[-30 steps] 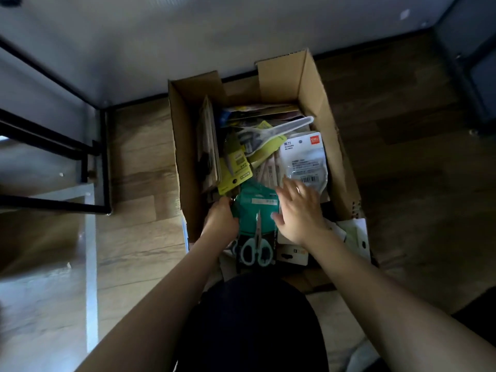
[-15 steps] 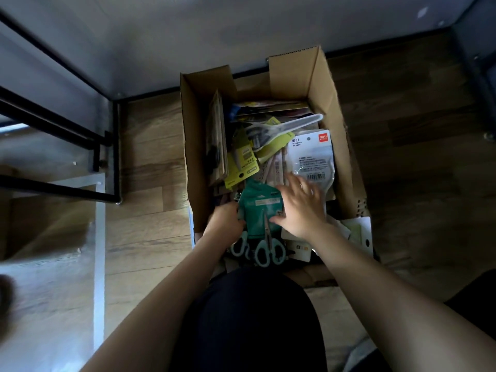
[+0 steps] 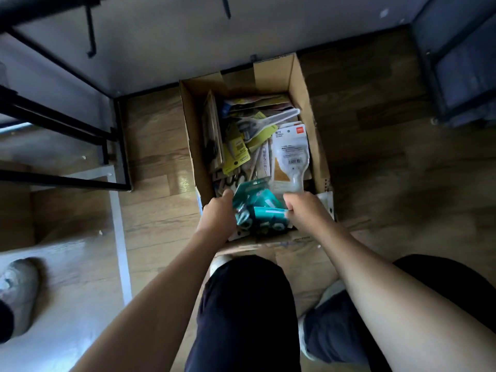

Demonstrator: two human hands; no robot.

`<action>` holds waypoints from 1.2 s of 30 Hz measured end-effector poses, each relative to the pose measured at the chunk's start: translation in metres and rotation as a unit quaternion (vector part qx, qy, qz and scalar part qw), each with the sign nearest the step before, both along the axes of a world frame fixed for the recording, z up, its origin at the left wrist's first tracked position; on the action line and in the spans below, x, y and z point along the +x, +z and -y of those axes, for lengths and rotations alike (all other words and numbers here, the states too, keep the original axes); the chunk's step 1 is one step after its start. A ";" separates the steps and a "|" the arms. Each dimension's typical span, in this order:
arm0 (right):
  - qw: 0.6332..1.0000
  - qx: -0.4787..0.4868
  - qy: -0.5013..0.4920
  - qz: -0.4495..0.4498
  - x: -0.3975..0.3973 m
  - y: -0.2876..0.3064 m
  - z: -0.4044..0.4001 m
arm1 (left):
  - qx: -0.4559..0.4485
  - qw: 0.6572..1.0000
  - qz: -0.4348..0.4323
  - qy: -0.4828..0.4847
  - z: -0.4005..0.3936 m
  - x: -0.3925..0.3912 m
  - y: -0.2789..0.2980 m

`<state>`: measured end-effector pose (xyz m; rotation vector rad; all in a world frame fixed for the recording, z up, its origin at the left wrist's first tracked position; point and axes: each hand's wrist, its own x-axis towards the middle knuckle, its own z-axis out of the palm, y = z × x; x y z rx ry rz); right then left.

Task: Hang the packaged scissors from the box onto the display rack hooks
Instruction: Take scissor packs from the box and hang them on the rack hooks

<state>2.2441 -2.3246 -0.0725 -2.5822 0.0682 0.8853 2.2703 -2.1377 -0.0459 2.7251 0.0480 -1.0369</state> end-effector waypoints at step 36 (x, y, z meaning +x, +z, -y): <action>0.824 0.224 -0.414 0.317 0.010 0.572 -0.045 | -0.330 0.820 0.408 0.228 -0.039 -0.009 0.561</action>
